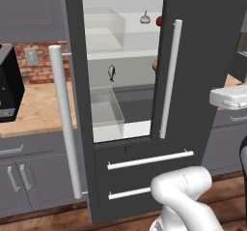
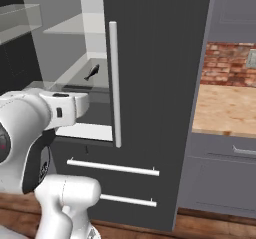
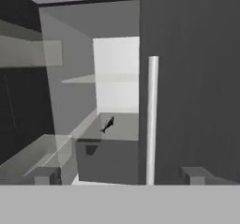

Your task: Gather the tomato and garlic from the fridge and place them on a tray on the dining counter. Then gather the fish and chicken drumstick from the fridge and place them on the other tray.

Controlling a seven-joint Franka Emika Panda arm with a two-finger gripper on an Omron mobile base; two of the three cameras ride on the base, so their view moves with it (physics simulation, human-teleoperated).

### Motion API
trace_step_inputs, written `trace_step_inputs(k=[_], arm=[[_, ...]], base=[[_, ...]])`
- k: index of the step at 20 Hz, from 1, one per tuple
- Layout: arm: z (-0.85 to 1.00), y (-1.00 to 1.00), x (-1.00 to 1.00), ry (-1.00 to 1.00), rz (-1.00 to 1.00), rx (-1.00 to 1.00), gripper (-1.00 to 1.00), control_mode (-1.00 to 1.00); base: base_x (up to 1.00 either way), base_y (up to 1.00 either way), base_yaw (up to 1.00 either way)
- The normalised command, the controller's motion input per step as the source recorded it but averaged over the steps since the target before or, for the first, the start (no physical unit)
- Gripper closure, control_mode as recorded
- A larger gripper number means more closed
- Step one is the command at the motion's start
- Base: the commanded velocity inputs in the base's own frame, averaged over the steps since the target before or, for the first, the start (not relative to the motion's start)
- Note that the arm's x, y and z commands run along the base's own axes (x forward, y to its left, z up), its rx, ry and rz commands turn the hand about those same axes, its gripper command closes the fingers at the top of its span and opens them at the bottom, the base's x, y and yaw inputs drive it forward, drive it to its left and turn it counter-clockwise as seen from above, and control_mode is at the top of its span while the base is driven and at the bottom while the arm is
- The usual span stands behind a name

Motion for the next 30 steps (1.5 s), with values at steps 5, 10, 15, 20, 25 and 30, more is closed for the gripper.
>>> trace_step_inputs(k=[5, 10, 15, 20, 25, 30], arm=[[-0.21, -0.18, 0.35, -0.06, -0.21, 0.00, -1.00, -1.00], [-0.19, -0.06, 0.36, -0.09, -0.21, 0.00, -1.00, -1.00], [-0.18, -0.33, 0.22, -0.12, -0.01, 0.00, -1.00, -1.00], [-0.20, -0.16, 0.28, -0.16, 0.00, 0.00, -1.00, -1.00], [-0.17, 0.05, 0.38, -0.18, 0.00, 0.00, -1.00, -1.00], [-0.10, 0.13, 0.39, -0.16, 0.00, 0.00, -1.00, -1.00]], base=[[0.00, 0.00, 0.00], [0.00, 0.00, 0.00], [0.00, 0.00, 0.00], [0.00, 0.00, 0.00], [0.00, 0.00, 0.00], [0.00, 0.00, 0.00]])
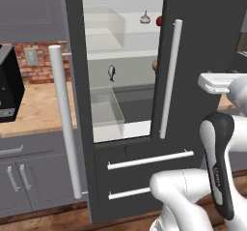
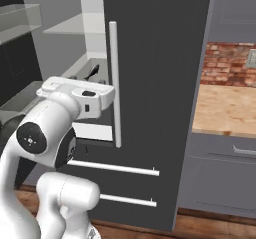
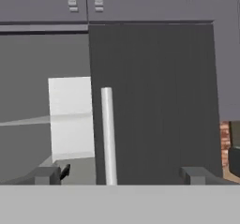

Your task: Gather the tomato and garlic from the fridge and place them on a tray on the dining counter. Then gather the fish and chicken drumstick from the fridge and place them on the other tray.

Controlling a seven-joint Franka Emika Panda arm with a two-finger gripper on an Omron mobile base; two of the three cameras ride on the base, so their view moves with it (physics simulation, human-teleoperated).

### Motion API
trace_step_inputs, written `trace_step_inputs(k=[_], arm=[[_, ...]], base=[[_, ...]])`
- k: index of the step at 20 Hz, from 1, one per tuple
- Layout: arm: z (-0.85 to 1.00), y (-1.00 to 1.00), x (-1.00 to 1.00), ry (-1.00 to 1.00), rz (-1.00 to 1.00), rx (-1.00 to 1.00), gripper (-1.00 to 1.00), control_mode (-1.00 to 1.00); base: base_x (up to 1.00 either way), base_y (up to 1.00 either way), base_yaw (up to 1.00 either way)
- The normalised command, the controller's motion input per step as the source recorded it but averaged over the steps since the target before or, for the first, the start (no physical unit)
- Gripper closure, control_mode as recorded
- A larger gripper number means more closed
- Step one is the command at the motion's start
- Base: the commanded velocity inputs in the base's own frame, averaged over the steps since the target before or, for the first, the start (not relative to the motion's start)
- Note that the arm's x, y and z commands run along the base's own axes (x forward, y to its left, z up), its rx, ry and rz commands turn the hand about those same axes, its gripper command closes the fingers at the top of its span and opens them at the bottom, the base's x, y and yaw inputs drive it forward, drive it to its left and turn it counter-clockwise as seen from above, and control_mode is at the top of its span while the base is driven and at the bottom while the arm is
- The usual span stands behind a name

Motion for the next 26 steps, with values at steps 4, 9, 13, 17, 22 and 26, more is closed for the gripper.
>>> trace_step_inputs(k=[4, 9, 13, 17, 22, 26], arm=[[-0.12, 0.13, 0.30, -0.14, 0.00, 0.00, -1.00, -1.00], [-0.01, 0.00, 0.31, -0.11, 0.00, 0.00, -1.00, -1.00], [0.00, 0.00, 0.31, -0.02, 0.02, 0.00, -1.00, -1.00], [0.00, 0.00, 0.39, 0.00, 0.05, 0.00, -1.00, -1.00], [-0.01, 0.02, 0.38, -0.05, 0.08, 0.00, -1.00, -1.00], [-0.06, 0.00, 0.44, -0.08, 0.01, 0.00, -1.00, -1.00]], base=[[0.00, 0.00, 0.00], [0.00, 0.00, 0.00], [0.00, 0.00, 0.00], [0.00, 0.00, 0.00], [0.00, 0.00, 0.00], [0.00, 0.00, 0.00]])
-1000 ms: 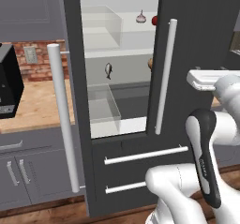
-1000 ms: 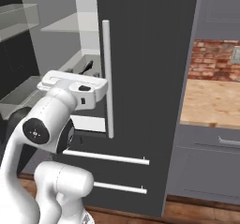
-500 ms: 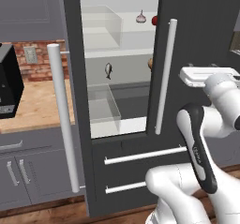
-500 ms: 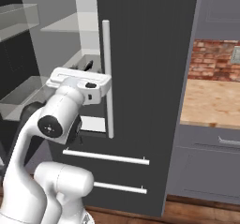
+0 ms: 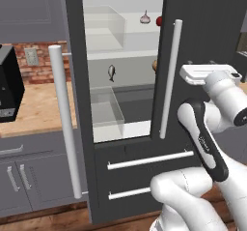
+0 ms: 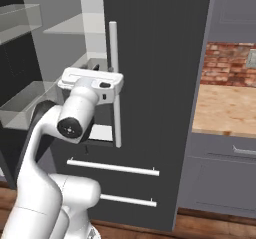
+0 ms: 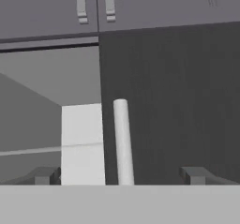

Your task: Gather the tomato and garlic from the fridge and place them on a tray on the dining counter. Then gather the fish and chicken drumstick from the fridge and place them on the other tray.

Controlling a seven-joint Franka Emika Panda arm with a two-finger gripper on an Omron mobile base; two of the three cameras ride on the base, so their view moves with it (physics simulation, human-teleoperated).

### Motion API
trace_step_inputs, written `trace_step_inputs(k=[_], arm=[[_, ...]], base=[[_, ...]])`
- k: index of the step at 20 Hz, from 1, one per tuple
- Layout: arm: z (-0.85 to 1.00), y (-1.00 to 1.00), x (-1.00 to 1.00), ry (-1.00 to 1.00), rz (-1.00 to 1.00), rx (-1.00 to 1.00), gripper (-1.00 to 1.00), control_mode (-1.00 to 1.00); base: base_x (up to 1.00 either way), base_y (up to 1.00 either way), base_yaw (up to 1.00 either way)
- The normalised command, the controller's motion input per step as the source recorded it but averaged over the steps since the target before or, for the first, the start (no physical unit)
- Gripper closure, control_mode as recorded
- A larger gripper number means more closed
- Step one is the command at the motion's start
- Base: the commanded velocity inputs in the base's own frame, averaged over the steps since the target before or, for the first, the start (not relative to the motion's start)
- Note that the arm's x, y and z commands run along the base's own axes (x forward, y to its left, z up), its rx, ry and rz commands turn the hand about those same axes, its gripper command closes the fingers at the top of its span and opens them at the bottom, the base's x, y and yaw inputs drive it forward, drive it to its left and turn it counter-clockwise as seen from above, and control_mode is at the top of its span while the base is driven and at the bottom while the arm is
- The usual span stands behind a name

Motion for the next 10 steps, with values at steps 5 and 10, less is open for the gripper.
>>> trace_step_inputs(k=[5, 10], arm=[[-0.23, 0.01, 0.47, -0.02, 0.00, 0.00, -1.00, -1.00], [-0.16, 0.00, 0.45, -0.02, 0.00, 0.00, -1.00, -1.00]], base=[[0.00, 0.00, 0.00], [0.00, 0.00, 0.00]])
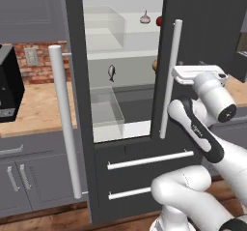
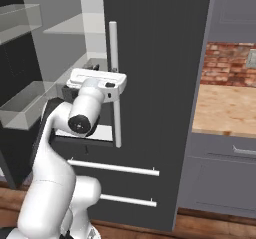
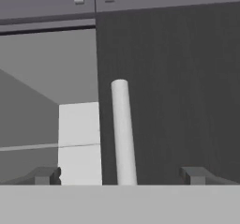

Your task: Gather the tomato and garlic from the fridge and place them on a tray on the dining counter. Then gather the fish and chicken drumstick from the fridge and place them on the other tray.

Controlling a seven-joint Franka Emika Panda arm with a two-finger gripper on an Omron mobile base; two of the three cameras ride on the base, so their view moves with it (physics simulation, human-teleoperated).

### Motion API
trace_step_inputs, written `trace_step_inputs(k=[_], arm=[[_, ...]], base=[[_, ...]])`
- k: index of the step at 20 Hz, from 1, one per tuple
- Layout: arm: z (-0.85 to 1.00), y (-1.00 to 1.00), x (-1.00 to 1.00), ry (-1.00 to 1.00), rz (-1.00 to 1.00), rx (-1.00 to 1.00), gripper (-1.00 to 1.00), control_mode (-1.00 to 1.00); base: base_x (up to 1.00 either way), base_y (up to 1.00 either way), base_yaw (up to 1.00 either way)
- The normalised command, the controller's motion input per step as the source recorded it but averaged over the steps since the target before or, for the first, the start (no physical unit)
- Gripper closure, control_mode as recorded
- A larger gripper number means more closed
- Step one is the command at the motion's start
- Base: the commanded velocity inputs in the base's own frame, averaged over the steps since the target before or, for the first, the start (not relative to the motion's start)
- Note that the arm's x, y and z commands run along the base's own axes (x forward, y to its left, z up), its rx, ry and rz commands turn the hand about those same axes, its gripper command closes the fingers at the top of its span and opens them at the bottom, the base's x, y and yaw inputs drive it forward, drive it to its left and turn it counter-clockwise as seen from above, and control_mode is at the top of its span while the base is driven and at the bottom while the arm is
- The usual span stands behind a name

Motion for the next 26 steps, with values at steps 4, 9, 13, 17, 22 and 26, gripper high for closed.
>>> trace_step_inputs(k=[4, 9, 13, 17, 22, 26], arm=[[-0.17, 0.00, 0.47, -0.02, 0.01, 0.00, -1.00, -1.00], [-0.13, -0.01, 0.45, -0.03, 0.00, 0.00, -1.00, -1.00], [-0.10, -0.02, 0.49, -0.02, 0.01, 0.01, -1.00, -1.00], [-0.09, -0.03, 0.44, -0.02, 0.02, 0.00, -1.00, -1.00], [-0.05, -0.04, 0.41, -0.02, 0.02, 0.00, -1.00, -1.00], [-0.01, -0.05, 0.38, -0.02, 0.02, 0.00, -1.00, -1.00]], base=[[0.00, 0.00, 0.00], [0.00, 0.00, 0.00], [0.00, 0.00, 0.00], [0.00, 0.00, 0.00], [0.00, 0.00, 0.00], [0.00, 0.00, 0.00]])
